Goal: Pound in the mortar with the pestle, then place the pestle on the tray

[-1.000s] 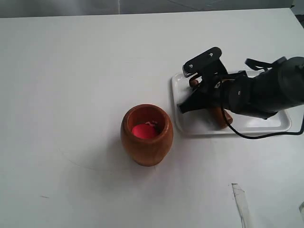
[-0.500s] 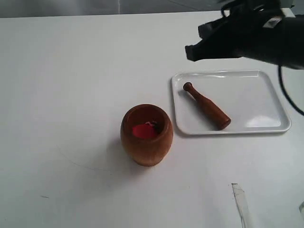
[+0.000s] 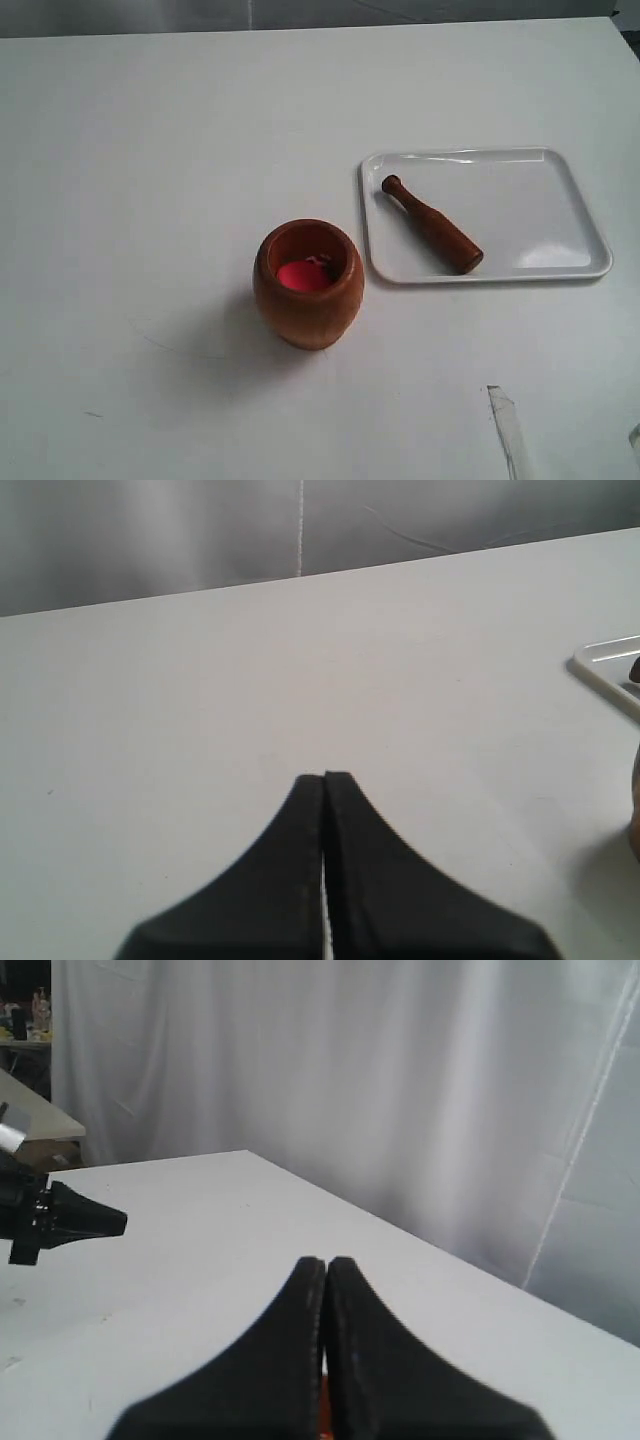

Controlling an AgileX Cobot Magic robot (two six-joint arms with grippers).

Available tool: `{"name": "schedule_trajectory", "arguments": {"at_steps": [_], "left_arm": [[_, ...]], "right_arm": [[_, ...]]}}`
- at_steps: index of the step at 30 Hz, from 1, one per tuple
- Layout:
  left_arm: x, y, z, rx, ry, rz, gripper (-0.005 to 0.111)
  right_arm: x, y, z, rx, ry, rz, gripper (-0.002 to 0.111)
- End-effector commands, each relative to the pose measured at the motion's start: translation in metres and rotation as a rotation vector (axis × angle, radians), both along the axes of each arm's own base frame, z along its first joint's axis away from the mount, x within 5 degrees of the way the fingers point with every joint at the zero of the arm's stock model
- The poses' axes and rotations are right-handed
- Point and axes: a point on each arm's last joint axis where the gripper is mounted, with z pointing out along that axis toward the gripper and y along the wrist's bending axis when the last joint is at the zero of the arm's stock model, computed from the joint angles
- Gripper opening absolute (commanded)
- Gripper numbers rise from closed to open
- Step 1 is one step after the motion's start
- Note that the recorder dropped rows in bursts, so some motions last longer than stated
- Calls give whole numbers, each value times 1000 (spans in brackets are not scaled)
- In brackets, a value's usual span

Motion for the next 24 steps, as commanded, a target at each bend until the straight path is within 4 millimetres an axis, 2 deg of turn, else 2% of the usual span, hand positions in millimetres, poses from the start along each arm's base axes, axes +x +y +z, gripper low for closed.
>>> {"name": "schedule_trajectory", "arguments": {"at_steps": [1, 6, 24], "left_arm": [[0, -1, 0, -15, -4, -6, 0], [0, -1, 0, -15, -4, -6, 0], [0, -1, 0, -15, -4, -6, 0]], "right_arm": [[-13, -7, -47, 7, 60, 51, 0], [-14, -7, -61, 13, 87, 62, 0], [-16, -7, -58, 67, 132, 77, 0]]}}
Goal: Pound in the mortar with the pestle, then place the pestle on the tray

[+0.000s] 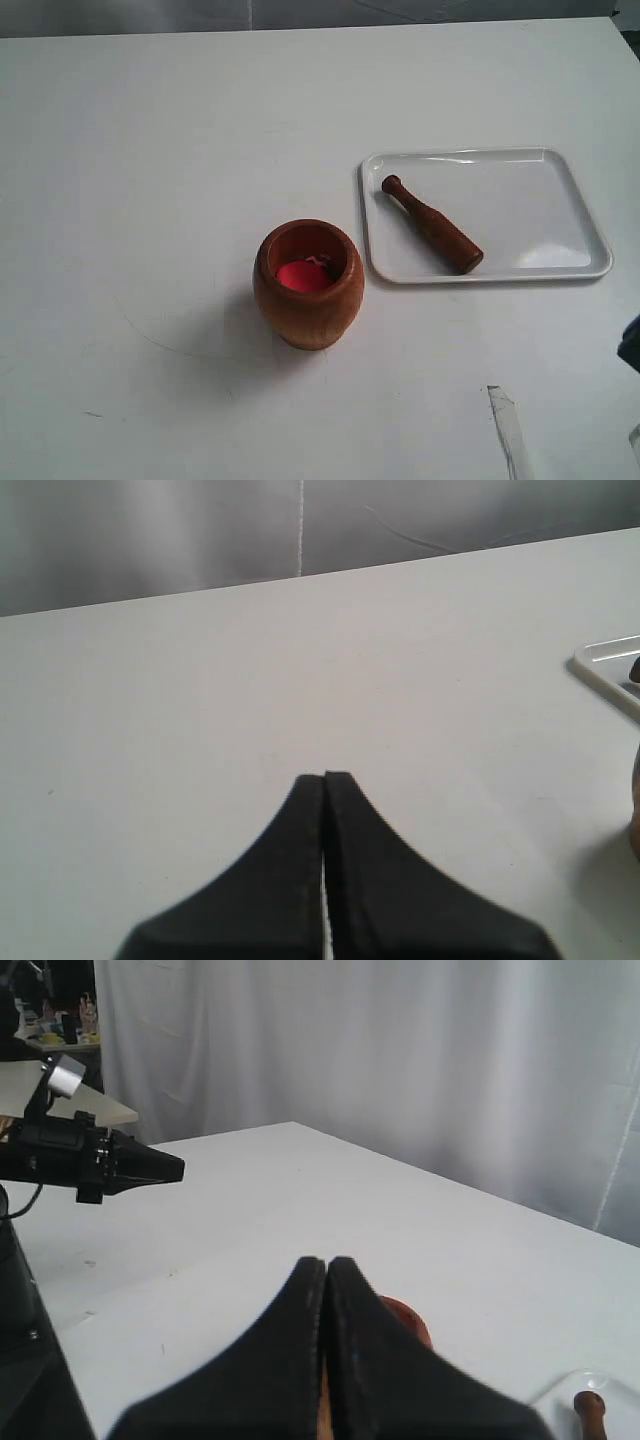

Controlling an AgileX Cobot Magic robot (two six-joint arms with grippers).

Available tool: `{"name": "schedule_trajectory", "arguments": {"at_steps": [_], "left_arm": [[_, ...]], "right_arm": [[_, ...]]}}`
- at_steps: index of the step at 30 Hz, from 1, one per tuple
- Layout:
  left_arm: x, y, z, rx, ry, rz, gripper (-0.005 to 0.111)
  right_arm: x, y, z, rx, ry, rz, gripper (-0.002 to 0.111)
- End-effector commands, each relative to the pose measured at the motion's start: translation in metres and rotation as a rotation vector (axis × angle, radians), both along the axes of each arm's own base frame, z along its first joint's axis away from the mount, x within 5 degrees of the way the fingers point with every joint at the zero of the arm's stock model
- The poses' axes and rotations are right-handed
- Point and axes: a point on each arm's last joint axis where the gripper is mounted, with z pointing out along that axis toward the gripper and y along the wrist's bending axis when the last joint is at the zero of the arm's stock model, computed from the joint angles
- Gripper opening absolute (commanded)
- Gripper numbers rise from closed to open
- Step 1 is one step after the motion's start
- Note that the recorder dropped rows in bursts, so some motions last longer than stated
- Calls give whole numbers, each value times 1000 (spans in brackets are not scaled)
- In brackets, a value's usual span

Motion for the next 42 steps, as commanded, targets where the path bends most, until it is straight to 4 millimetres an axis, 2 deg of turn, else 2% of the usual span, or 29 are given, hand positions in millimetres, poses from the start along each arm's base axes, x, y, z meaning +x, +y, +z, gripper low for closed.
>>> {"name": "schedule_trajectory", "arguments": {"at_steps": [1, 15, 23, 30, 35, 42], "left_arm": [[0, -1, 0, -15, -4, -6, 0], [0, -1, 0, -15, -4, -6, 0], [0, -1, 0, -15, -4, -6, 0], [0, -1, 0, -15, -4, -6, 0], [0, -1, 0, -15, -4, -6, 0], [0, -1, 0, -15, -4, -6, 0]], "right_arm": [[-1, -1, 0, 35, 22, -2, 0], [14, -5, -2, 28, 40, -371, 0], [22, -12, -1, -17, -82, -518, 0], [44, -26, -44, 36, -76, -748, 0], [45, -29, -41, 18, -130, -782, 0], [45, -29, -42, 30, -112, -775, 0]]}}
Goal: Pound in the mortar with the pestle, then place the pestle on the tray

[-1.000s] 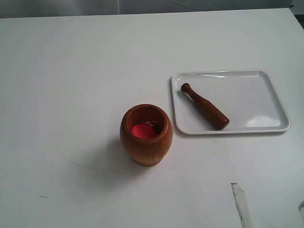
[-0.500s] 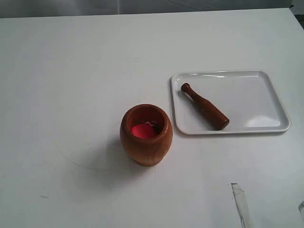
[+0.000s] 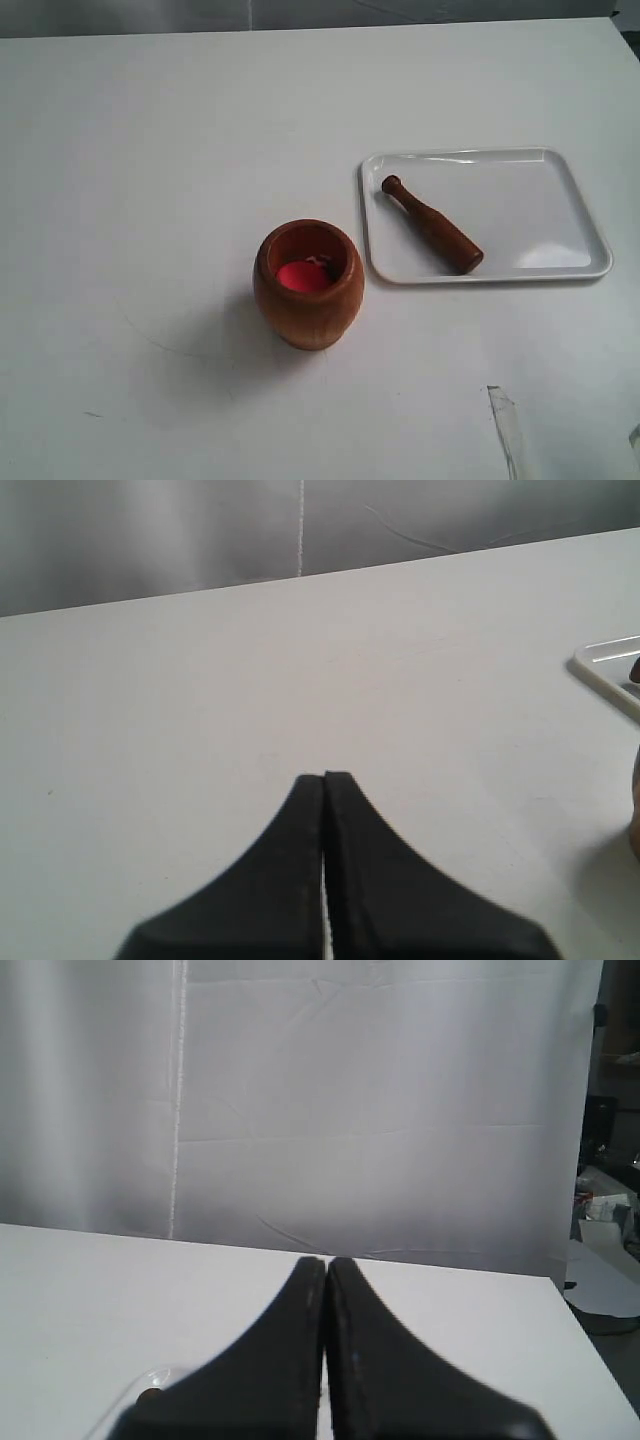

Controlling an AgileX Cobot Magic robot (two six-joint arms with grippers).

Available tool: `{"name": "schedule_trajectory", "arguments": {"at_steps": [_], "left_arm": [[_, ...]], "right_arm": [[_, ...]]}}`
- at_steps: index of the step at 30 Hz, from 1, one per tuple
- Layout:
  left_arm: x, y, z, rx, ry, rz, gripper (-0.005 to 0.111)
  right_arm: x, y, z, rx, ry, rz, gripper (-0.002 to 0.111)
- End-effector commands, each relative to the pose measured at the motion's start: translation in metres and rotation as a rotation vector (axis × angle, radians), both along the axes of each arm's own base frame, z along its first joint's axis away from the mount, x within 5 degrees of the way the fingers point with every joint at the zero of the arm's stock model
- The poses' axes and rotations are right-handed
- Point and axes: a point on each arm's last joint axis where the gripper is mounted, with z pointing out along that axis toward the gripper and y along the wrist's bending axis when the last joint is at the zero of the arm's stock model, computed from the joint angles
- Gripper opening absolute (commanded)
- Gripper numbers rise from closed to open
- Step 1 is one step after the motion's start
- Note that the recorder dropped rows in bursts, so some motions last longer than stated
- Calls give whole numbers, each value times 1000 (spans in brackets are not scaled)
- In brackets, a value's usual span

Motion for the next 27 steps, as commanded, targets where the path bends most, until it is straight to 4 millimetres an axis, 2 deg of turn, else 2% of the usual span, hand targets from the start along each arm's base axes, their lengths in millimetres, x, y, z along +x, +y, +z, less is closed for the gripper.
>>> {"name": "schedule_trajectory", "arguments": {"at_steps": [1, 6, 13, 17, 27], "left_arm": [[0, -1, 0, -15, -4, -6, 0], [0, -1, 0, -15, -4, -6, 0], [0, -1, 0, -15, -4, -6, 0], [0, -1, 0, -15, -4, -6, 0], [0, -1, 0, -15, -4, -6, 0]], "right_arm": [[0, 0, -1, 2, 5, -6, 0], [0, 0, -2, -25, 1, -3, 0], [0, 0, -10, -173, 48, -1, 0], [1, -4, -12, -106, 97, -44, 0], [1, -4, -13, -105, 109, -52, 0]]}}
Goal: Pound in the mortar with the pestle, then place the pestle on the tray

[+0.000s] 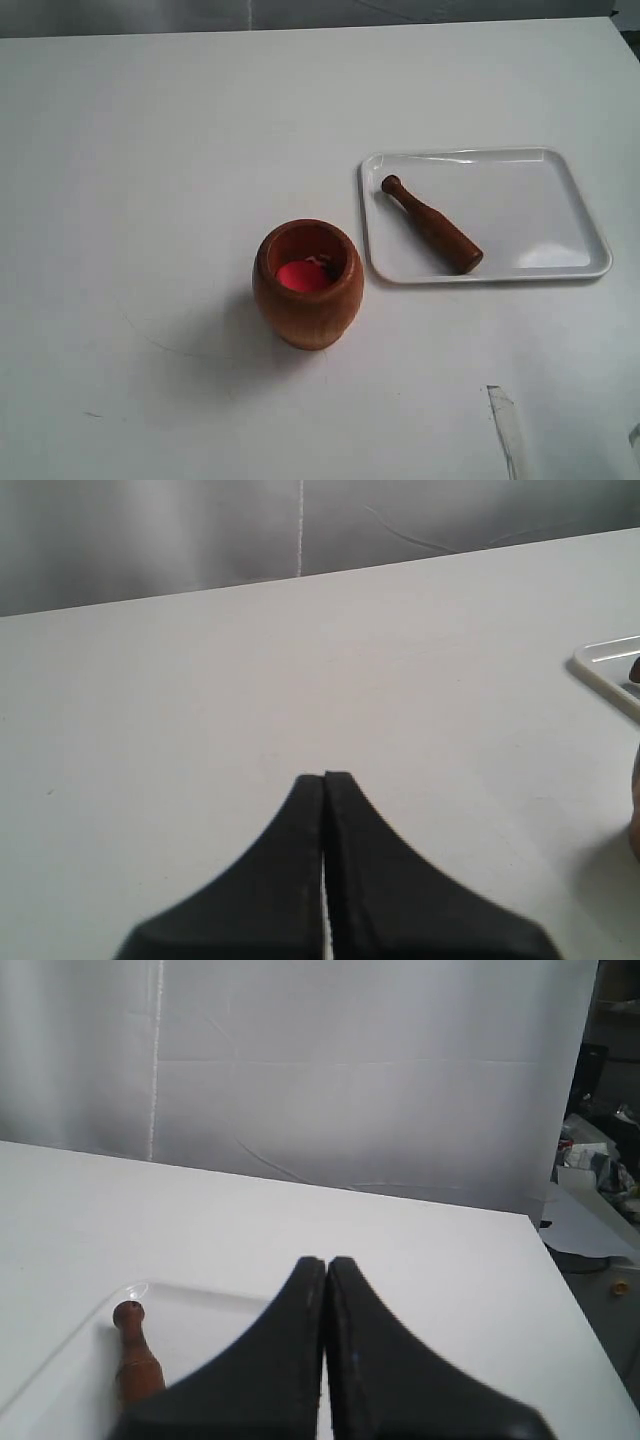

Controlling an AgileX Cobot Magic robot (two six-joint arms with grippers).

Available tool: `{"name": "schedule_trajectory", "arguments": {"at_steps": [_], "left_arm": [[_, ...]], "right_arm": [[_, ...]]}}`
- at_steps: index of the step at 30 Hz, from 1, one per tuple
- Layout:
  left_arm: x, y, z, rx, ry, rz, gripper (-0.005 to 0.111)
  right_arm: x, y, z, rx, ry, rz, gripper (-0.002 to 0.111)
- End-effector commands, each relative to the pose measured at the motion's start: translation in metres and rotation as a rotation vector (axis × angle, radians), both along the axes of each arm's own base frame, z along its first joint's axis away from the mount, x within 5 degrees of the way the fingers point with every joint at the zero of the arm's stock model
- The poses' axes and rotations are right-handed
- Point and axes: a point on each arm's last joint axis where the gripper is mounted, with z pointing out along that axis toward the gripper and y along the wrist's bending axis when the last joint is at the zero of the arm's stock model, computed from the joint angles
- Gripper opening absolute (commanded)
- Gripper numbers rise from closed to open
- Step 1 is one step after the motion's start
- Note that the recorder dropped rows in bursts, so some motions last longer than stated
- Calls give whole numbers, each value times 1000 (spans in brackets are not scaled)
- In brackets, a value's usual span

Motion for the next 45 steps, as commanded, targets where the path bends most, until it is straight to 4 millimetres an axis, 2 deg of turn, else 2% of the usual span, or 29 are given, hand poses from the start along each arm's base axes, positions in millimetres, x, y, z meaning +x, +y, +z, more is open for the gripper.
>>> {"name": "schedule_trajectory", "arguments": {"at_steps": [1, 8, 45], "left_arm": [[0, -1, 0, -15, -4, -6, 0], [0, -1, 0, -15, -4, -6, 0], [0, -1, 0, -15, -4, -6, 0]], "right_arm": [[0, -1, -2, -14, 7, -15, 0], [1, -4, -3, 45, 31, -87, 0], [1, -4, -3, 45, 31, -87, 0]]}}
